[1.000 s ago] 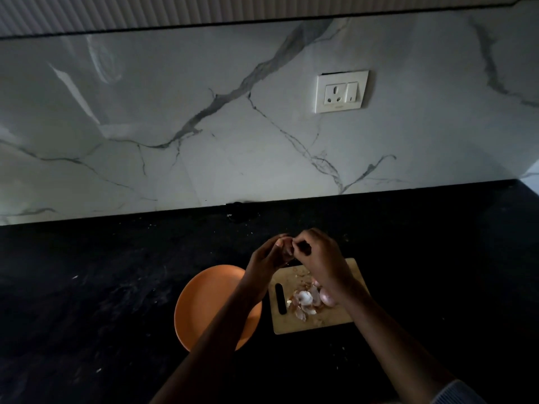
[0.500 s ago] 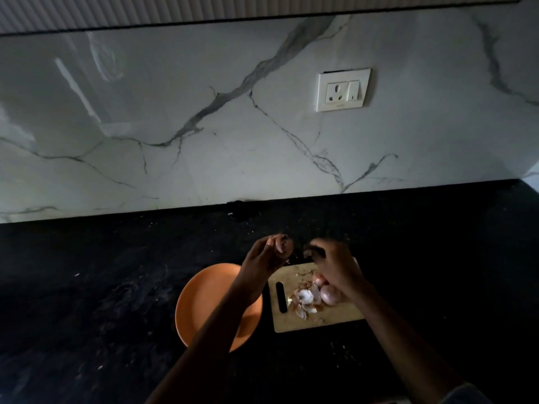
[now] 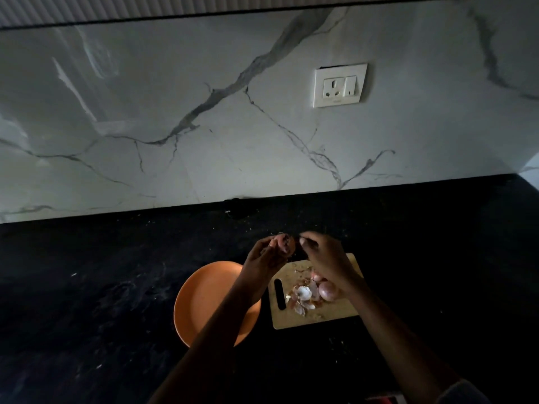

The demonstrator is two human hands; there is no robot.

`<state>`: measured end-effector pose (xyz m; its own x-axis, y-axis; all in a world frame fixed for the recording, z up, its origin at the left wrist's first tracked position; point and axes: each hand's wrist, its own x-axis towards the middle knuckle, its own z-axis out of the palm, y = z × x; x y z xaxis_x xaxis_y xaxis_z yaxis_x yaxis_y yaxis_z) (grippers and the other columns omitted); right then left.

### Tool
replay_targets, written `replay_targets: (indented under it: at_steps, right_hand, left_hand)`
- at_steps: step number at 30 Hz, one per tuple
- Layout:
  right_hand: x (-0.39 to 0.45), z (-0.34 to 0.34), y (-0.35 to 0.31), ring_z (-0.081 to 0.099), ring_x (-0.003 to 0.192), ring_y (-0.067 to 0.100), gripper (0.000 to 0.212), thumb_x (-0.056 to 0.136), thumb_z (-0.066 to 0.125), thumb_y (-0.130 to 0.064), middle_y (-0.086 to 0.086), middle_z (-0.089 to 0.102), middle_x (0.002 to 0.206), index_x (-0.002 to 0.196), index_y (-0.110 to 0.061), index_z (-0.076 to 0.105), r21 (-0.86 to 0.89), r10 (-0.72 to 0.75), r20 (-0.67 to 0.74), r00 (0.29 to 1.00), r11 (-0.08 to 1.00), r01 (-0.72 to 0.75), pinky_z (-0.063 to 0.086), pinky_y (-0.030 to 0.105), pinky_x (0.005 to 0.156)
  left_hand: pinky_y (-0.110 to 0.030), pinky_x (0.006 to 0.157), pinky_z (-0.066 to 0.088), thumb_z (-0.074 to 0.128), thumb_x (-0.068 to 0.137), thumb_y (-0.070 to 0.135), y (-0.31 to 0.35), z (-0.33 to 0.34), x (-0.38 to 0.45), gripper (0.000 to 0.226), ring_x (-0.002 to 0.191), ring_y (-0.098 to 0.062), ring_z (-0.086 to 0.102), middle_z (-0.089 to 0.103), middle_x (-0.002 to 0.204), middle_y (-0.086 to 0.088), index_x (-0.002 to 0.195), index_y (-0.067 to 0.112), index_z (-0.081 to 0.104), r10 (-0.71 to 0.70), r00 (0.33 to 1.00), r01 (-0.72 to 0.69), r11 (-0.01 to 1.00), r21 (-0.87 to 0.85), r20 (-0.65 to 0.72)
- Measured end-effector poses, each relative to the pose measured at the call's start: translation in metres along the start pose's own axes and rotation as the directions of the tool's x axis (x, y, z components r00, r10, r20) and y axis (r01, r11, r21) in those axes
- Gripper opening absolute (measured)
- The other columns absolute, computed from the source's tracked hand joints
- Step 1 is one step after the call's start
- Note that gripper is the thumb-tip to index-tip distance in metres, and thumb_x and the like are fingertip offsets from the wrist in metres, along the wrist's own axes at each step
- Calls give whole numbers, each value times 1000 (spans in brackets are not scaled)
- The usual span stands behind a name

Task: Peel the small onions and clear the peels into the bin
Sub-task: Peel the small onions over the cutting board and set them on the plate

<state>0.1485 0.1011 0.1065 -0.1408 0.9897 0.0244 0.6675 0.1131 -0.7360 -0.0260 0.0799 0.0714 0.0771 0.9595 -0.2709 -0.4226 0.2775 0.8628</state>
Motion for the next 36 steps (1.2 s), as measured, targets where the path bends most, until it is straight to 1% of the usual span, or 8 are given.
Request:
replay_targets:
  at_steps: [4,7,13,18,23,26,29,36]
  right_hand:
    - [-3,7,13,68,101,21,25,98,58,-8,12,69,121,121,-9,66,-150,84,121,989,987,-65,51,21,77]
    - [-8,11,24,64,103,14,21,100,59,-19,8,68,122,117,-13,69,-152,76,178,981,987,-48,47,20,80]
    - [-6,4,1,64,93,3,40,99,53,-49,-7,67,111,126,-22,63,145,50,54,997,988,-58,45,11,70]
    - [-2,8,-3,65,98,4,23,93,67,-40,-12,70,108,111,-27,72,279,102,-54,993,957,-84,47,10,73]
    - [-5,16,-1,61,97,3,17,96,65,-27,-7,70,107,107,-19,74,237,86,-164,983,970,-46,41,1,73]
    - [-7,20,0,64,95,6,11,98,62,-22,-8,69,101,100,-22,73,290,133,-219,967,955,-66,50,14,79]
    - [-6,21,-1,64,93,7,11,99,60,-21,-8,69,98,99,-22,72,266,145,-231,962,961,-81,55,28,81]
    - [-7,8,14,65,78,9,16,100,58,-32,-5,69,90,101,-21,69,190,216,-53,975,961,-202,43,19,58]
  left_hand:
    - [-30,86,56,44,105,15,-1,0,0,28,105,-22,68,66,120,-15,130,5,53,-13,1000,13,1000,12,-10]
    - [-29,85,57,42,105,12,0,-1,-2,25,105,-22,68,66,120,-15,126,5,54,-11,1000,11,1000,24,-11]
    - [-32,93,56,44,104,14,3,3,-3,32,111,-26,65,62,126,-23,131,-1,51,18,1000,-19,998,58,18]
    - [-34,93,56,53,100,10,3,17,-5,26,103,-24,67,65,118,-25,122,-3,51,74,997,-77,992,102,32]
    - [-44,95,53,65,90,18,1,16,-3,43,106,-30,67,63,120,-28,121,-7,48,98,995,-98,985,144,6]
    - [-51,101,49,60,97,12,-7,14,-2,33,117,-38,62,62,124,-27,121,-6,48,71,997,-69,989,134,-9]
    - [-49,104,49,53,102,16,-6,12,-2,30,120,-35,62,61,130,-23,125,-2,48,30,1000,-28,991,132,-7]
    - [-38,100,48,49,104,21,-3,0,-1,34,120,-26,61,62,132,-13,133,4,52,-30,1000,29,987,156,0]
